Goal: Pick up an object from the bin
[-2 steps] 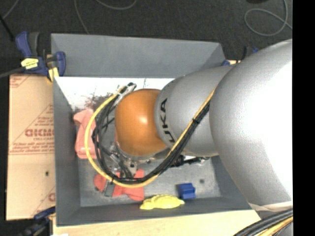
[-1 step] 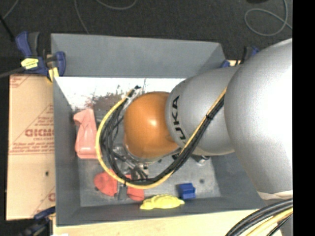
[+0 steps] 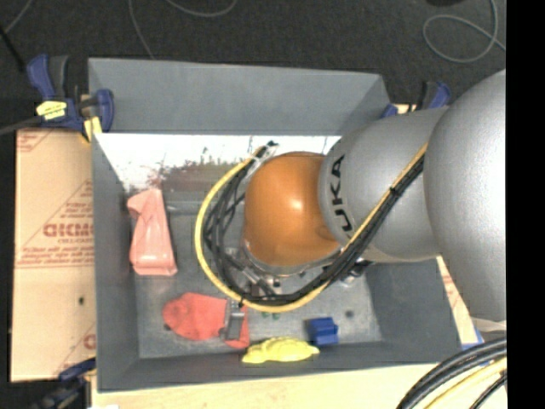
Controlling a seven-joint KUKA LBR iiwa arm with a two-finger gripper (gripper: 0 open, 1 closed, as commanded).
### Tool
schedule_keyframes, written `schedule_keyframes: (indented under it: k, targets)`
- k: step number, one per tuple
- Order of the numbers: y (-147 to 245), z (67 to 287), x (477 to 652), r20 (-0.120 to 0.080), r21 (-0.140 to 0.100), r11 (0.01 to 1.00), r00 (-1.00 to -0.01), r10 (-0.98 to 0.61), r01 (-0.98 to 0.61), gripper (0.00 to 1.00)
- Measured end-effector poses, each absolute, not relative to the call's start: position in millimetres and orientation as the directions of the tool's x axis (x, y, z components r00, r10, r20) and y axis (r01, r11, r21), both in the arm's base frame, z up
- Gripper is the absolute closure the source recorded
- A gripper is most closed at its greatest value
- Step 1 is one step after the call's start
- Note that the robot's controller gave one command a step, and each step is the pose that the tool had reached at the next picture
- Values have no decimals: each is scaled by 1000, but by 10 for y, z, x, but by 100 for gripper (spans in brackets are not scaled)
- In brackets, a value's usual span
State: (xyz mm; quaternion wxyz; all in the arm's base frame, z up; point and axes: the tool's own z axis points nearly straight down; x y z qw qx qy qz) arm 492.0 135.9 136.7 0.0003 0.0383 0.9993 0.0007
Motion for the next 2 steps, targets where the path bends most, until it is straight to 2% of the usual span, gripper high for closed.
schedule_keyframes:
  k: [1,2]
  targets:
    - [1313,701,4823,-2,2,999,-999,53,53,100]
    - [1313,701,4823,-2,2,999,-999,54,54,100]
